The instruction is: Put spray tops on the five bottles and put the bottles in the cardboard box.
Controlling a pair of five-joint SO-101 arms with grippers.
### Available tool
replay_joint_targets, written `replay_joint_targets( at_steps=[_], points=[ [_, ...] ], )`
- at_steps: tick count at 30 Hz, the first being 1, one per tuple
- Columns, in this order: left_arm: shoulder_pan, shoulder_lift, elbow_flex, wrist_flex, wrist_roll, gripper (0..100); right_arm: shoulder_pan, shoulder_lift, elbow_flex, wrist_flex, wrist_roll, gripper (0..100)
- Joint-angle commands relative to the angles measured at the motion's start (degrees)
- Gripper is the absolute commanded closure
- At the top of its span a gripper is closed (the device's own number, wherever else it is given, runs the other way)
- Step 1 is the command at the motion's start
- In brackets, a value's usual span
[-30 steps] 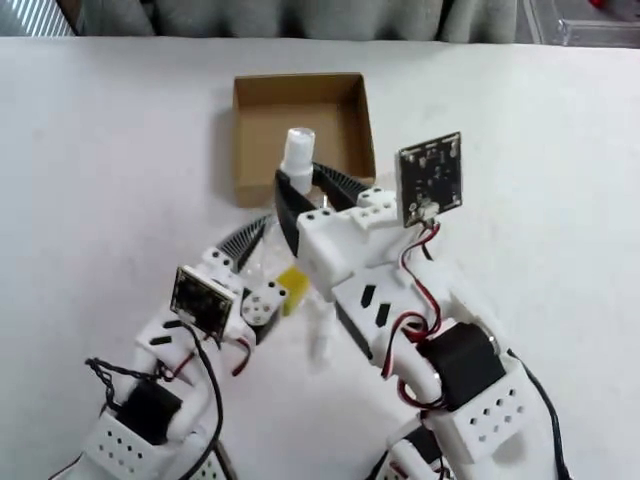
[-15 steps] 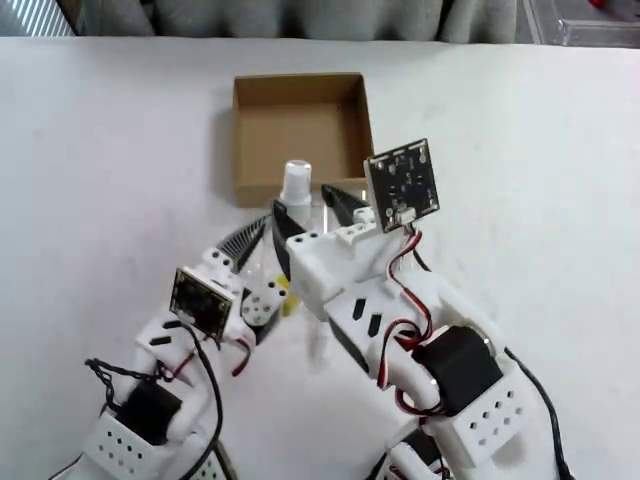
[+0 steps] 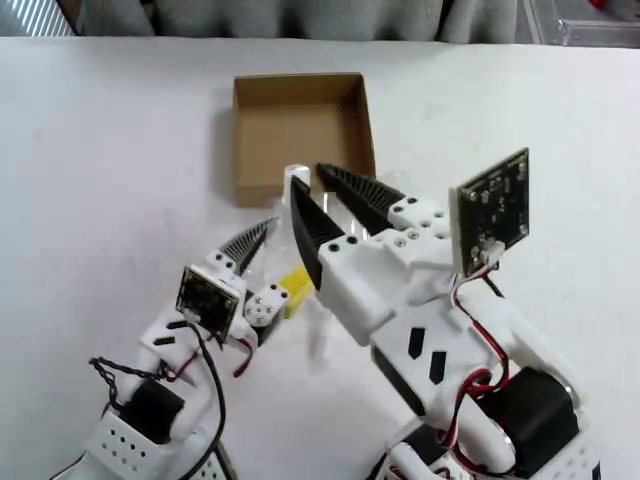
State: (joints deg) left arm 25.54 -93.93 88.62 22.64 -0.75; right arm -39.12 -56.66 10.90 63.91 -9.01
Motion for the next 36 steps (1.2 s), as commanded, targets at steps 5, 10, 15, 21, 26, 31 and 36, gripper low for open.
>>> replay_joint_targets(
  at_steps=[5,10,15,21,26,31,36],
  points=[
    [0.5,-0.6,-0.8,-1.7,-0.6,98,0.2,2.6,-2.7,-0.2,1.3,97.8],
    [0.5,-0.6,-0.8,-1.7,-0.6,98,4.9,8.1,-2.5,-6.5,1.1,98.3],
    [0.5,-0.6,-0.8,-1.7,-0.6,98,5.3,13.4,-2.5,-10.5,1.1,98.3],
    [0.5,-0.6,-0.8,-1.6,-0.6,98,5.2,17.3,-2.3,-7.7,1.1,98.3],
    [0.5,-0.6,-0.8,-1.7,-0.6,98,5.3,17.6,-2.3,-4.3,1.1,98.3],
    [0.5,-0.6,-0.8,-1.7,-0.6,98,5.2,17.2,-2.5,1.7,1.1,98.3],
    [0.5,-0.6,-0.8,-1.7,-0.6,98,5.2,17.2,-2.5,5.1,1.1,98.3]
  ],
)
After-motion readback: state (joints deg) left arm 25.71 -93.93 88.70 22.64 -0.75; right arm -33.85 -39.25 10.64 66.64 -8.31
